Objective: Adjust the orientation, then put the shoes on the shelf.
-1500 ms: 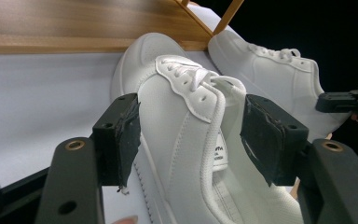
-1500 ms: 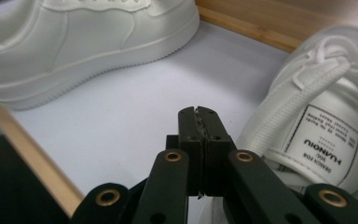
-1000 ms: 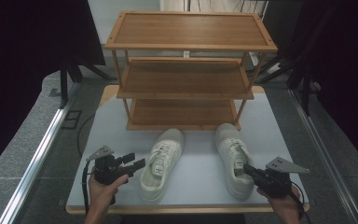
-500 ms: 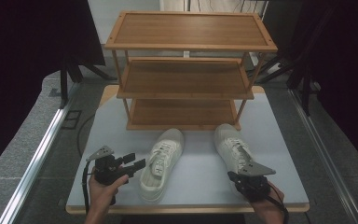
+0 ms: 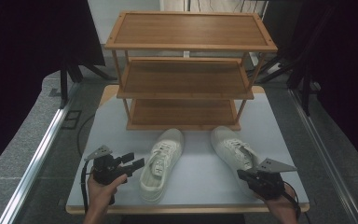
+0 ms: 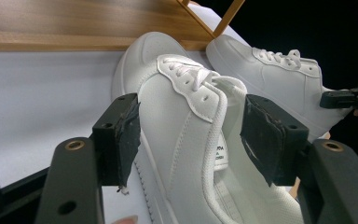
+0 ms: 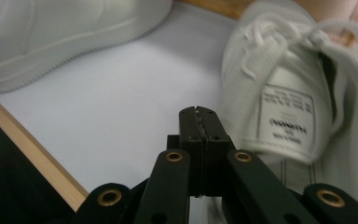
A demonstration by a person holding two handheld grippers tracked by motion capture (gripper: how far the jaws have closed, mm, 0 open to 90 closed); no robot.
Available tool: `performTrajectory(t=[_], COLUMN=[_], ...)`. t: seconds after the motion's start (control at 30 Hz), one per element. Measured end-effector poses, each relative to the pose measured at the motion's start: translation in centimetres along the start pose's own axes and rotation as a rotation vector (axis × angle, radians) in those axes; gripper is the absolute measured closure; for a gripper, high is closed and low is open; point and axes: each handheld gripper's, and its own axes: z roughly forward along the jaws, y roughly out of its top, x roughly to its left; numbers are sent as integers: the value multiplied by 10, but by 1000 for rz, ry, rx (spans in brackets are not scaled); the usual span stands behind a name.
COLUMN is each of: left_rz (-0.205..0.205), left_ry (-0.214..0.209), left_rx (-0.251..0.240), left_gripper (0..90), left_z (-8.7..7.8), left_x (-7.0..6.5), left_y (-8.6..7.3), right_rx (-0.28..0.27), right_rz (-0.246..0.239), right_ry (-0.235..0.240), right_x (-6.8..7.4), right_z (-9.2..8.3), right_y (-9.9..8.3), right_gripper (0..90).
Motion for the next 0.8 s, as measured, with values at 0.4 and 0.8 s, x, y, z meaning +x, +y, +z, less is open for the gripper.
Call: performTrajectory(t=[0.4, 0.8], left_rz=[-20, 21], left_ry=[-16, -22], left_rx=[-8, 10], left_gripper=[375, 365], left_z=[-5, -2], left_x=[5, -6], left_y=[-3, 2], right_rx=[-184, -240], right_rz=[9, 10], right_ry=[77, -6], right_x=[5, -10], right_z=[-4, -11], right_y=[14, 18], right_gripper=[738, 508])
